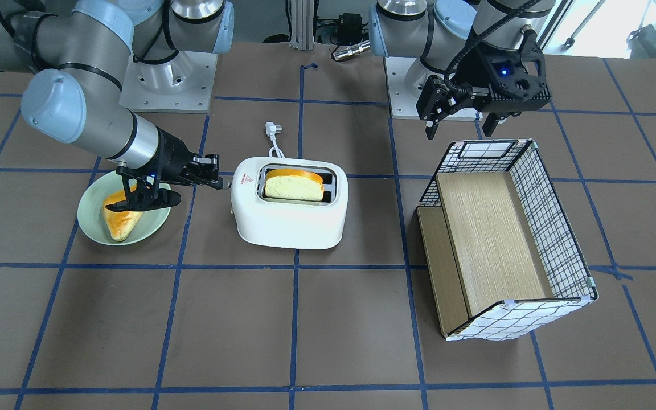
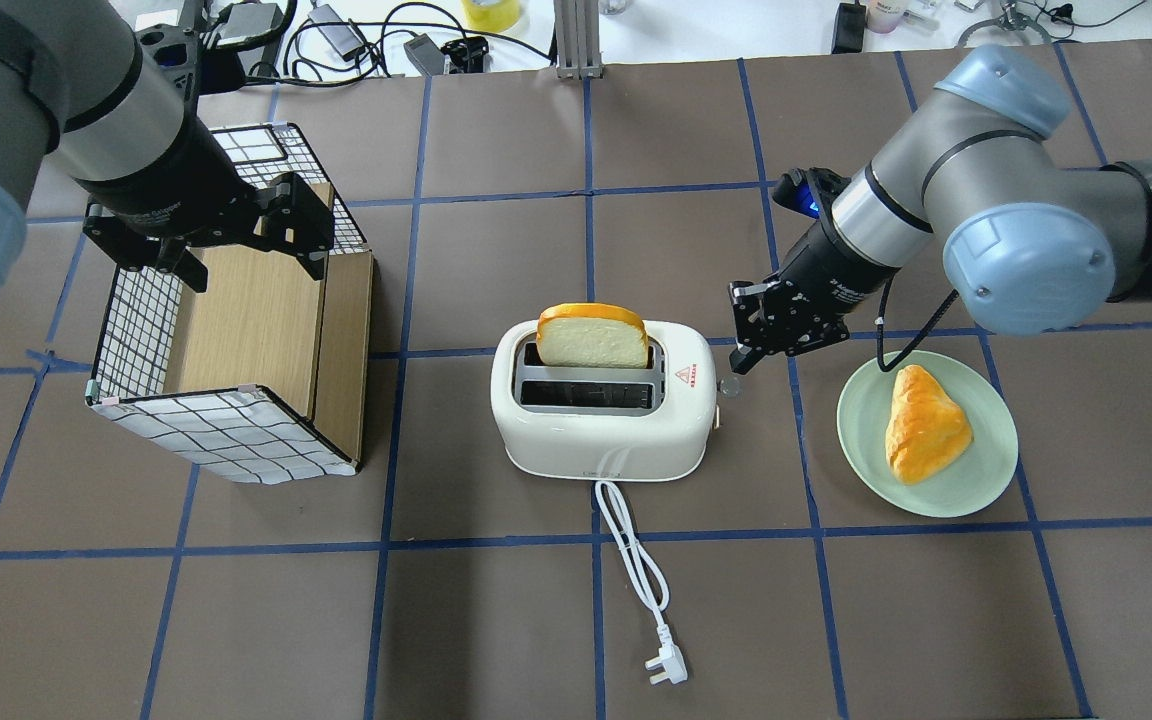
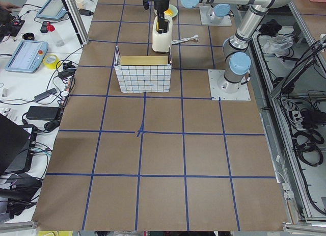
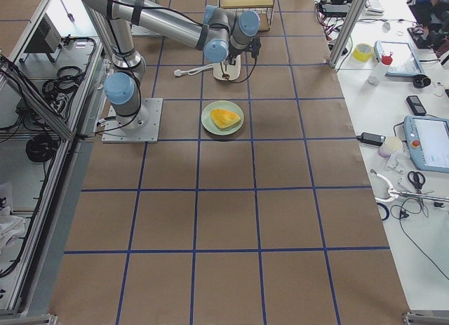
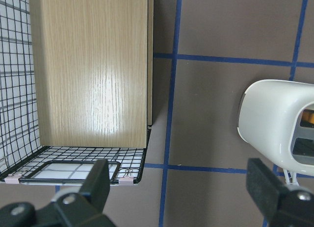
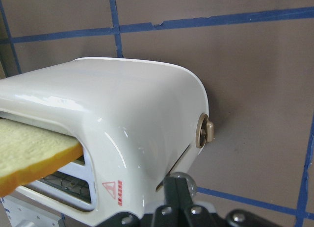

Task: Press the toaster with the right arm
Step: 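Move the right gripper down toward the lever on the white toaster's side, then push the toaster lever down with the right gripper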

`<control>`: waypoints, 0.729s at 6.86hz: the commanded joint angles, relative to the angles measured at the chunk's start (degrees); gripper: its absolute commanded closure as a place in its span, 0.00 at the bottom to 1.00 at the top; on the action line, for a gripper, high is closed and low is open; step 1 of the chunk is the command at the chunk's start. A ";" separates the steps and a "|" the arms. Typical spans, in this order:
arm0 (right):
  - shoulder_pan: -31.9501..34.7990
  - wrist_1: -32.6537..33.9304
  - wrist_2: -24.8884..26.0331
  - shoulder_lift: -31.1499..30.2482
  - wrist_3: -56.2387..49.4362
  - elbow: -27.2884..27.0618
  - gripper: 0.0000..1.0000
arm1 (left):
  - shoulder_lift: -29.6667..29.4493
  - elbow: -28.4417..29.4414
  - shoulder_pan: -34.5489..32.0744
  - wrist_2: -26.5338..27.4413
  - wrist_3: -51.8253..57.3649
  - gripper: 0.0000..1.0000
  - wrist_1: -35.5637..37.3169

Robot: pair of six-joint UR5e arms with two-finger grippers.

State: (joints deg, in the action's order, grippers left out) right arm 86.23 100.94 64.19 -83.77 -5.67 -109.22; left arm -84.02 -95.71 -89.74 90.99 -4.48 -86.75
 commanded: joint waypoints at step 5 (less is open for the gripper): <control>-0.01 8.29 0.24 2.38 -0.57 -4.76 1.00 | 0.00 0.00 0.00 0.06 0.00 0.00 0.00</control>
State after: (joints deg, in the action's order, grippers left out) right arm 86.22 107.73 64.35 -81.73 -5.91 -113.16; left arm -84.02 -95.71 -89.74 90.99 -4.48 -86.75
